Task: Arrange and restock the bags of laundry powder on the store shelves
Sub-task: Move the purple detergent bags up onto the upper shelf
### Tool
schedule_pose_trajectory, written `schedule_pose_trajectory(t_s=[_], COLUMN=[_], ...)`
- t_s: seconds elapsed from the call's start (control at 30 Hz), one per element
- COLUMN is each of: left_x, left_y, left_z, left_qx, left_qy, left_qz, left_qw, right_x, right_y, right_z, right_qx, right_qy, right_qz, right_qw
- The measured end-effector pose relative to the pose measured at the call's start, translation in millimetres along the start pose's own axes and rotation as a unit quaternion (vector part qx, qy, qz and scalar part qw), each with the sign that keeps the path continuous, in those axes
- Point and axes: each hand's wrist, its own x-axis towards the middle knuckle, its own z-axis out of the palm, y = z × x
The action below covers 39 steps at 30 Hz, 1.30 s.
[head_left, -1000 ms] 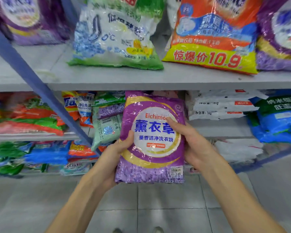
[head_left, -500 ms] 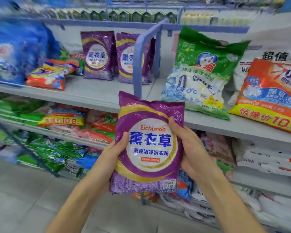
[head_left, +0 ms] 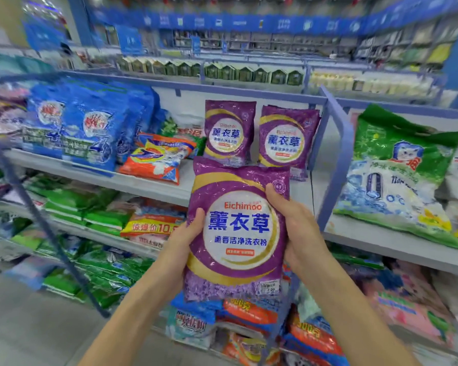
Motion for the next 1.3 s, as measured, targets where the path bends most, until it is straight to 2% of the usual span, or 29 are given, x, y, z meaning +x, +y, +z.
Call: schedule_pose_trajectory(t_s=[0.23, 0.4, 0.7, 0.93, 1.1, 1.3], left_x=[58.7, 117.3, 218.6, 301.5, 365.0, 389.4], left_y=[28.0, 52.6, 103.6, 126.8, 126.6, 127.7], left_z=[-30.1, -38.6, -54.0, -46.0, -36.3, -35.5], left_qx=[0.015, 0.011, 0.033, 0.050, 0.062, 0.059], left_qy=[0.011, -0.016, -0.010, -0.021, 0.002, 0.006], left_qz=[0.043, 0.068, 0.085, 0.149, 0.132, 0.130], left_qw=[0.999, 0.997, 0.996, 0.987, 0.989, 0.990], right_x=[45.2, 102.7, 200.8, 283.1, 339.5, 364.2], right_y=[2.4, -8.8, -26.5, -41.4, -45.5, -43.9], right_z=[37.0, 59.5, 89.1, 89.8, 76.6, 63.3], right_qx=[-0.018, 0.013, 0.035, 0.003, -0.061, -0.051], right_qy=[0.023, 0.039, 0.055, 0.120, 0.175, 0.169], right_qz=[-0.041, -0.083, -0.087, -0.115, -0.105, -0.105], right_qw=[0.999, 0.996, 0.994, 0.986, 0.977, 0.979])
